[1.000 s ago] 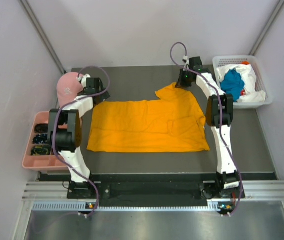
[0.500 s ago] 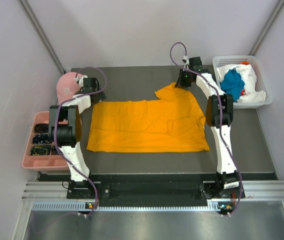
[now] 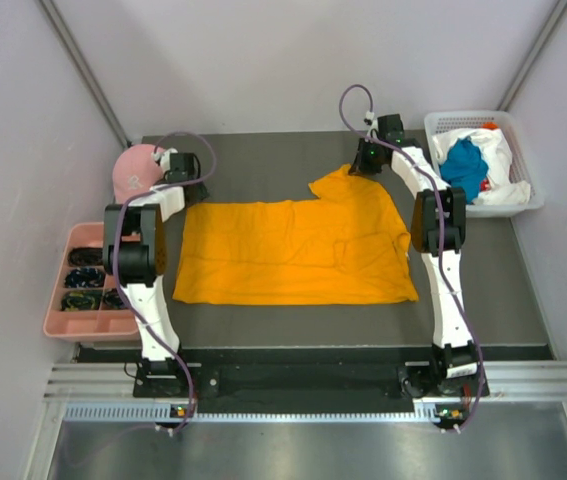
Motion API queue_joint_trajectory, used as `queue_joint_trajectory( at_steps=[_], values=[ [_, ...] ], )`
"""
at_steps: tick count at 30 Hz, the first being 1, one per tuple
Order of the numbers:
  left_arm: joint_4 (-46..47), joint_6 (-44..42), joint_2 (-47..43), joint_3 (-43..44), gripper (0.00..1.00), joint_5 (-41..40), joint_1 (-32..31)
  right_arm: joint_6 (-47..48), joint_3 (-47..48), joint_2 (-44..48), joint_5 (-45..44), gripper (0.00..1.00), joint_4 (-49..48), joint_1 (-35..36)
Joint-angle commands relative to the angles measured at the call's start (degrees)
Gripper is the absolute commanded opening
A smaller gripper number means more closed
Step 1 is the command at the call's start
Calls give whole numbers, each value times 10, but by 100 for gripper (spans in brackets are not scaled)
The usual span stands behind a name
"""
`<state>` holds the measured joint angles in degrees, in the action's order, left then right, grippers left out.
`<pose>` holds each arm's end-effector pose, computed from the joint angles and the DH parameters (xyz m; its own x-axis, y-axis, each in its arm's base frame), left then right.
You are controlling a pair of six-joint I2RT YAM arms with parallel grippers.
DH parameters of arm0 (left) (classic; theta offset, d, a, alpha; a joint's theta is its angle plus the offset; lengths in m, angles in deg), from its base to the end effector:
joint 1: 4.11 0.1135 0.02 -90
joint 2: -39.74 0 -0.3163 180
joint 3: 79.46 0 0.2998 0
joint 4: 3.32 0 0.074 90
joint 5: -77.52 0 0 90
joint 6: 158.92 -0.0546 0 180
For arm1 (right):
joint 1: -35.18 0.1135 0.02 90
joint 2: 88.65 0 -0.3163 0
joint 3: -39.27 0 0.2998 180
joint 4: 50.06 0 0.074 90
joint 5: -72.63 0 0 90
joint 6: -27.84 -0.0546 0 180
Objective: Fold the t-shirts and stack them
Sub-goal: Grap the side of the flattened tshirt furthest away from the robot with both arms
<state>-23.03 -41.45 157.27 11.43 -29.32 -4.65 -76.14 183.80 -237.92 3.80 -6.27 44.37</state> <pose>0.5214 0.0109 0.1682 -0.5539 -0.4363 -0.7091 -0.5032 0.8540 -0.1324 0.6616 0.1270 0.1568 -0.8108 0.0970 -0.5772 -0.1949 0.8851 0.4226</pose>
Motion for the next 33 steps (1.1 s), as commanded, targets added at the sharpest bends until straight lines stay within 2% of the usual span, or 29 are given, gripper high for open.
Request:
queue_joint_trajectory(
  at_steps=[1, 14, 33],
  values=[
    [7, 0, 10, 26, 67, -15, 17, 10, -15, 21, -3, 0, 0, -1],
    [-5, 9, 18, 28, 52, -11, 20, 8, -15, 21, -3, 0, 0, -1],
    [-20, 29, -5, -10, 53, 33, 19, 7, -14, 20, -1, 0, -2, -1]
  ],
)
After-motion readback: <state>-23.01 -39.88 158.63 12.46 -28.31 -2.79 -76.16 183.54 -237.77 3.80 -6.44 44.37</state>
